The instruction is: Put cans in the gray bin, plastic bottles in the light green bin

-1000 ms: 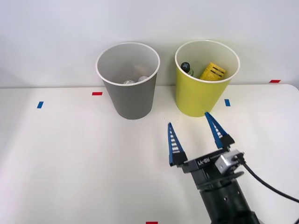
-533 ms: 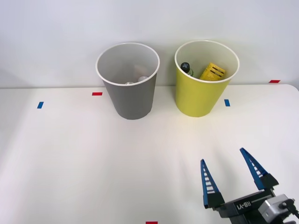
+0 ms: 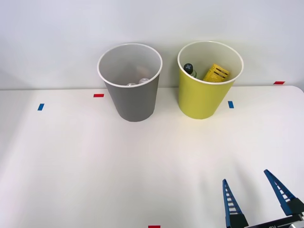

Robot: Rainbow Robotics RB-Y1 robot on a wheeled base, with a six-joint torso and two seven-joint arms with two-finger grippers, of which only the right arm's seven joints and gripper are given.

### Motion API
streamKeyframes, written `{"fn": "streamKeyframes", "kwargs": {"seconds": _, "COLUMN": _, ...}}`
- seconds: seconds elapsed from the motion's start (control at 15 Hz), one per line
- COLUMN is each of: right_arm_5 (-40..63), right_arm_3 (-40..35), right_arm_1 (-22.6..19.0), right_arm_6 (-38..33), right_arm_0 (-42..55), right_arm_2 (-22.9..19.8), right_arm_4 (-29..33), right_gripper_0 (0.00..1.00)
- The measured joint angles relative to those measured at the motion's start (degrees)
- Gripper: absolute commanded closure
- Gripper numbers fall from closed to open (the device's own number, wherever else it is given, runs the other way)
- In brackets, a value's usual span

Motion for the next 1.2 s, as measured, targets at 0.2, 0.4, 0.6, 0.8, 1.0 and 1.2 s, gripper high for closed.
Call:
{"fn": "streamKeyframes", "kwargs": {"seconds": 0.2, "right_arm_5": 0.2, "right_arm_3": 0.0, "right_arm_1": 0.7, "right_arm_6": 0.3, "right_arm_0": 0.8, "right_arm_2": -0.2, "right_arm_4": 0.2, "right_gripper_0": 0.00}}
{"fn": "streamKeyframes", "kwargs": {"seconds": 0.4, "right_arm_5": 1.3, "right_arm_3": 0.3, "right_arm_1": 2.9, "right_arm_6": -0.3, "right_arm_0": 0.8, "right_arm_2": -0.3, "right_arm_4": 1.3, "right_gripper_0": 0.00}}
{"fn": "streamKeyframes", "kwargs": {"seconds": 0.6, "right_arm_5": 1.4, "right_arm_3": 1.5, "right_arm_1": 4.9, "right_arm_6": -4.0, "right_arm_0": 0.5, "right_arm_2": -0.8, "right_arm_4": 3.9, "right_gripper_0": 0.00}}
{"fn": "streamKeyframes", "kwargs": {"seconds": 0.8, "right_arm_5": -1.3, "right_arm_3": 5.0, "right_arm_1": 7.8, "right_arm_6": -13.7, "right_arm_0": 0.1, "right_arm_2": -2.4, "right_arm_4": 10.5, "right_gripper_0": 0.00}}
{"fn": "streamKeyframes", "kwargs": {"seconds": 1.0, "right_arm_5": -7.3, "right_arm_3": 10.6, "right_arm_1": 9.7, "right_arm_6": -17.1, "right_arm_0": -0.4, "right_arm_2": -3.3, "right_arm_4": 13.0, "right_gripper_0": 0.00}}
{"fn": "streamKeyframes", "kwargs": {"seconds": 1.2, "right_arm_5": -11.1, "right_arm_3": 12.0, "right_arm_1": 9.1, "right_arm_6": -15.1, "right_arm_0": 2.3, "right_arm_2": -3.4, "right_arm_4": 13.0, "right_gripper_0": 0.00}}
